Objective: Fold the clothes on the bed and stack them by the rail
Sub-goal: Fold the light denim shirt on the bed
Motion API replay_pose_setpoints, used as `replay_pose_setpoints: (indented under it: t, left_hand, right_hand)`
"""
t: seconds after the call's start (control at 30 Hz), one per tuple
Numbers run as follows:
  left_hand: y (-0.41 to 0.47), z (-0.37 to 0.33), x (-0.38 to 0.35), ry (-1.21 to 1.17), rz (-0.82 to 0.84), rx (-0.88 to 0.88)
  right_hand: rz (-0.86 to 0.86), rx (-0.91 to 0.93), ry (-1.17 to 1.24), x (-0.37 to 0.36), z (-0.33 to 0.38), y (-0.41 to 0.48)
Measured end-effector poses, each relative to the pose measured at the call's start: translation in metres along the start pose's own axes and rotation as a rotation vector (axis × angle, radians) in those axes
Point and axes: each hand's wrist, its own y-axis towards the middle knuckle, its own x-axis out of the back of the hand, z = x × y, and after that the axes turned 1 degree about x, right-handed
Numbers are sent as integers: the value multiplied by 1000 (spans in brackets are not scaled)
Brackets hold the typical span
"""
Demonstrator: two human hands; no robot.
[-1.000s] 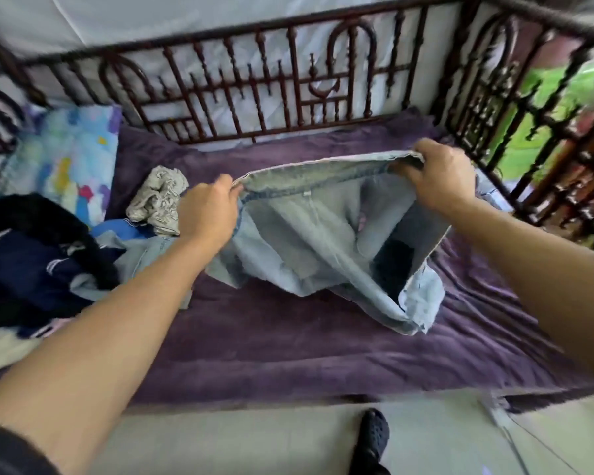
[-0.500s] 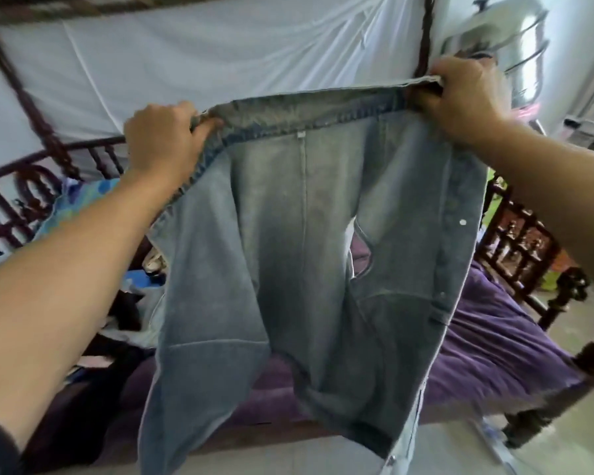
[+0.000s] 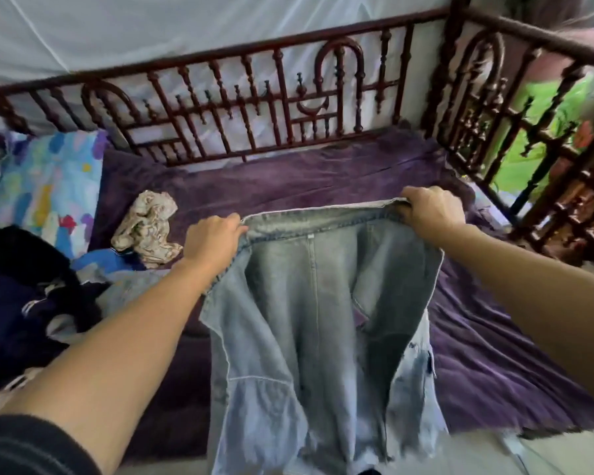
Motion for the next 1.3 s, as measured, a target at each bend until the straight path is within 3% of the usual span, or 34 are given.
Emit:
replay_pose_setpoints:
  t: [0.2, 0.5, 0.63, 0.73, 0.93, 1.0, 1.07, 1.2, 1.3]
  left_hand:
    - [82, -19, -116, 27, 183, 140]
    - [156, -34, -281, -23, 326, 361]
    - [162, -61, -336, 128, 350, 80]
    - [153, -111, -357, 74, 378, -150]
    - [133, -231, -400, -34, 425, -631]
    - [125, -254, -412, 29, 475, -669]
    - [127, -262, -417, 78, 496, -643]
    - [148, -260, -411, 43, 541, -607]
    - [164, -249, -392, -60, 577, -491]
  right_hand:
    - [227, -87, 9, -117, -36, 86]
    - [370, -159, -67, -291, -71, 163]
    - [315, -123, -126, -333, -75, 132]
    - [402, -72, -73, -339, -74, 49]
    - [565, -246, 16, -342, -60, -121]
    - [694, -340, -31, -343, -61, -152]
    - [708, -387, -36, -343, -70, -168]
    - [550, -648, 128, -332, -103, -174]
    - [294, -882, 248, -304, -131, -166]
